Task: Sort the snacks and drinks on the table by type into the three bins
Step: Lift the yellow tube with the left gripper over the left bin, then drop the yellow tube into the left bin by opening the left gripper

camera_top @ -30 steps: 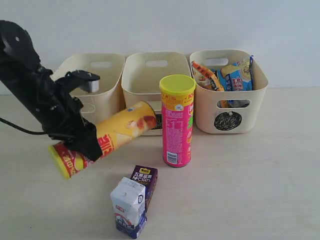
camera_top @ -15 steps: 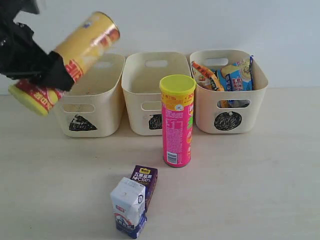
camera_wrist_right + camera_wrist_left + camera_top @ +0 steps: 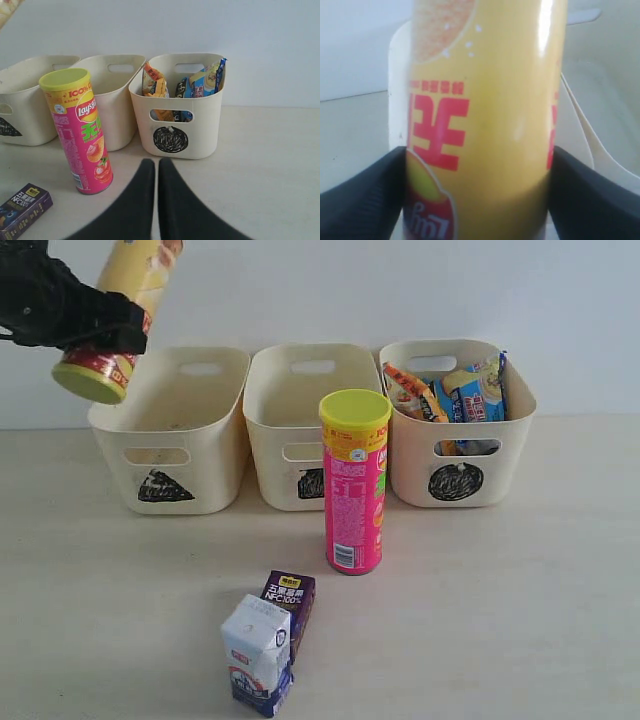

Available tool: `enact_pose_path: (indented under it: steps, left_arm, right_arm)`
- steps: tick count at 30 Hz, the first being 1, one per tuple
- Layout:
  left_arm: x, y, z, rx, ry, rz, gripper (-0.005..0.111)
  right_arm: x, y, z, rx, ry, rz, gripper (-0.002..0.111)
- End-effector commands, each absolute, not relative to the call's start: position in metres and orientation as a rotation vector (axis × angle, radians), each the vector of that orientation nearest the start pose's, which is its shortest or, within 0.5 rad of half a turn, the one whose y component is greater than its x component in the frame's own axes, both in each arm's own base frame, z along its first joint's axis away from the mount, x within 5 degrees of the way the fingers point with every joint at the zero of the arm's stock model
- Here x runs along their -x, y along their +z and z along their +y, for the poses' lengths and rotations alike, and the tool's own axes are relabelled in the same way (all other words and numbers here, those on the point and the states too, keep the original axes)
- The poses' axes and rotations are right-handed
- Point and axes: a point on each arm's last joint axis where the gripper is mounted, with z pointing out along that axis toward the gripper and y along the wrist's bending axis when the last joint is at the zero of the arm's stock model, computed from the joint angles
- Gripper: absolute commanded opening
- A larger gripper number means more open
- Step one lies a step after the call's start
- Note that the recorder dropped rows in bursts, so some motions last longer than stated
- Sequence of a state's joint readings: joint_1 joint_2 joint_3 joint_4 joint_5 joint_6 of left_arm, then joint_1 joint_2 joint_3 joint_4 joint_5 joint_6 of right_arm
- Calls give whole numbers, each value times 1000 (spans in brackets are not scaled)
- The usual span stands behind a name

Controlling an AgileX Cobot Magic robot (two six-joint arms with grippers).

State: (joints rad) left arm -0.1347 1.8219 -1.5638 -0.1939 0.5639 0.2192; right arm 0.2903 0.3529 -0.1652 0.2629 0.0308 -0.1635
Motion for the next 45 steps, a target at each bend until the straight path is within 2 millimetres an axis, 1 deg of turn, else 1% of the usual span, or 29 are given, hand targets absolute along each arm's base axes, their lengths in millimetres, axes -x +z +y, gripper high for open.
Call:
enact_pose_path:
  steps: [1, 4, 7, 9, 10, 12, 14, 18, 20, 22, 26, 29, 31, 34, 35, 37, 39, 40, 42, 45]
  left_arm:
    - [-450, 292, -70, -241, -173, 2266, 4]
    - [-466, 281, -72, -233, -177, 2273, 4]
    - [-475, 271, -73, -226, -182, 2284, 7]
    - [-478, 264, -74, -216, -194, 2293, 14]
    - [-479, 261, -74, -216, -193, 2298, 20]
    - [-481, 255, -75, -215, -193, 2308, 32]
    - [-481, 253, -75, -215, -193, 2312, 47]
    - [-481, 258, -75, -215, -193, 2301, 71]
    - [-479, 262, -74, -217, -194, 2298, 79]
    - [-476, 269, -74, -218, -195, 2289, 81]
    - [-471, 283, -74, -219, -196, 2265, 82]
    - [-464, 298, -73, -224, -200, 2251, 80]
    - [-458, 307, -73, -229, -211, 2263, 74]
    - [-442, 322, -76, -229, -283, 2320, 54]
    - [-436, 325, -77, -236, -308, 2354, 45]
    - [-424, 328, -79, -256, -361, 2429, 27]
    - [-415, 328, -82, -315, -410, 2493, 9]
    - [-410, 329, -84, -365, -435, 2515, 4]
    - [-403, 333, -86, -401, -479, 2534, 4]
    - [-389, 344, -88, -376, -541, 2498, 4]
  right_arm:
    - [-86, 239, 26, 173, 295, 1714, 0]
    - [-86, 239, 27, 174, 295, 1716, 0]
    - [-86, 239, 27, 174, 295, 1716, 0]
    - [-86, 239, 27, 176, 293, 1716, 0]
    - [-86, 239, 27, 176, 293, 1716, 0]
    - [-86, 239, 27, 176, 293, 1716, 0]
    - [-86, 239, 27, 176, 293, 1716, 0]
    - [-86, 239, 27, 173, 295, 1716, 0]
    - [-86, 239, 27, 173, 295, 1716, 0]
    - [-86, 239, 27, 173, 295, 1716, 0]
    - [-86, 239, 27, 173, 295, 1716, 0]
    - [-86, 239, 27, 173, 295, 1716, 0]
    - [-86, 239, 27, 173, 295, 1716, 0]
    - [-86, 239, 27, 173, 295, 1716, 0]
    - [-86, 239, 27, 173, 295, 1716, 0]
    - [-86, 239, 27, 173, 295, 1716, 0]
    - [-86, 239, 27, 173, 295, 1716, 0]
    - [-86, 239, 27, 173, 295, 1716, 0]
    - [-86, 239, 26, 170, 297, 1715, 0]
    - [-86, 239, 26, 170, 297, 1715, 0]
